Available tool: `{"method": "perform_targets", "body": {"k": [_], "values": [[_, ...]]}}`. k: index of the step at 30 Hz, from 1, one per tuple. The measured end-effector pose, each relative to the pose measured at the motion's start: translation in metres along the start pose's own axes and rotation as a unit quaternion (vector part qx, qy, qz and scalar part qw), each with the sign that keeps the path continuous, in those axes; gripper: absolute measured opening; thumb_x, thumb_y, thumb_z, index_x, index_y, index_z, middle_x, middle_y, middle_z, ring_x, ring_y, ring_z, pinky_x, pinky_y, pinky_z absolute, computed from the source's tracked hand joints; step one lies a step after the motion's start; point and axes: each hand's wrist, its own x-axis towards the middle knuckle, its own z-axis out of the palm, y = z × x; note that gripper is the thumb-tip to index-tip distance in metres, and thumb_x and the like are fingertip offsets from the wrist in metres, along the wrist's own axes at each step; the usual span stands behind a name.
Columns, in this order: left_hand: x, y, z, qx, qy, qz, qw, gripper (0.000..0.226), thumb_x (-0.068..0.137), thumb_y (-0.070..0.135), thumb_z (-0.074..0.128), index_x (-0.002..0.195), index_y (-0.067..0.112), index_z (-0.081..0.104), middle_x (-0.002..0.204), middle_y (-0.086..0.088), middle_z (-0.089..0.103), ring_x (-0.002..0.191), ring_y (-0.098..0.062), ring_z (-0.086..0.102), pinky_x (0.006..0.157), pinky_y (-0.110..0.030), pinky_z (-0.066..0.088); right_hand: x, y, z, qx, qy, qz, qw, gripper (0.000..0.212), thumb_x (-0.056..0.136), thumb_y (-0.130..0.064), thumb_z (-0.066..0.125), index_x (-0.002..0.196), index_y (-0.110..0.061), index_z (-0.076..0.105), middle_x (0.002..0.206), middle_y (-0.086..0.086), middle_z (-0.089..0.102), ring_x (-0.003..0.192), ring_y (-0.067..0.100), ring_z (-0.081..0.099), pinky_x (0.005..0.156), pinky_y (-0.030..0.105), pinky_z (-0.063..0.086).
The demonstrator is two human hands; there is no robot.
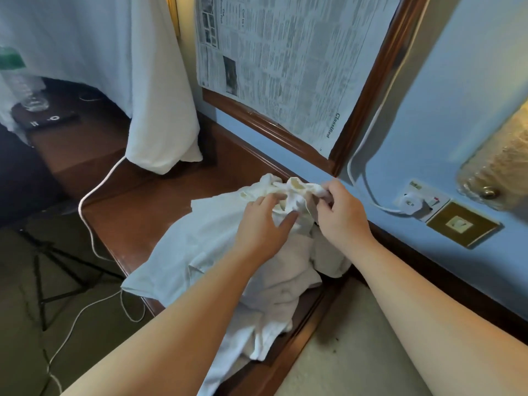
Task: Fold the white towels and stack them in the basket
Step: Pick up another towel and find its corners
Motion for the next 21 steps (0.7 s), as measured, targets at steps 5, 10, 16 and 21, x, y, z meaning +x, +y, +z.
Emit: {"method": "perform_targets", "body": {"k": [5,10,16,21], "values": [[0.031,0.053,0.026,-0.054,-0.082,0.003,0.995,0.064,0.076,0.075,0.066,0.129,0.042,0.052,0.117,0.019,0.065,0.104,-0.007,0.064,0.080,-0.033,0.057,-0.002,-0.008,-0.054,0.029,0.047,-0.007,0.998,0.025,0.099,-0.009,0.057,0.085,-0.029,0.051,0.085,-0.006,0.063,0.084,0.010,0.057,0.071,0.025,0.046],[0.055,0.058,0.044,0.030,-0.123,-0.054,0.990,0.072,0.076,0.075,0.063,0.136,0.040,0.042,0.123,0.008,0.061,0.108,-0.024,0.062,0.085,-0.047,0.058,0.006,-0.019,-0.092,0.057,0.084,-0.015,0.995,0.016,0.097,-0.003,0.059,0.089,-0.017,0.055,0.083,-0.004,0.059,0.078,0.007,0.054,0.066,0.012,0.040],[0.056,0.003,0.036,0.193,-0.156,-0.163,0.955,0.065,0.093,0.054,0.048,0.152,0.040,0.027,0.160,-0.009,0.038,0.146,-0.040,0.028,0.114,-0.062,0.030,0.007,-0.022,-0.120,0.138,0.091,-0.002,0.986,0.024,0.089,-0.007,0.059,0.086,-0.031,0.058,0.083,-0.008,0.064,0.090,0.024,0.064,0.090,0.055,0.056],[0.052,-0.026,0.017,0.233,-0.127,-0.158,0.951,0.088,0.095,0.040,0.060,0.164,0.036,0.006,0.170,-0.005,0.023,0.149,-0.037,0.031,0.113,-0.057,0.036,-0.012,-0.016,-0.114,0.202,0.031,0.028,0.978,0.027,0.092,-0.005,0.061,0.086,-0.030,0.066,0.089,0.003,0.069,0.095,0.034,0.065,0.094,0.056,0.057]]}}
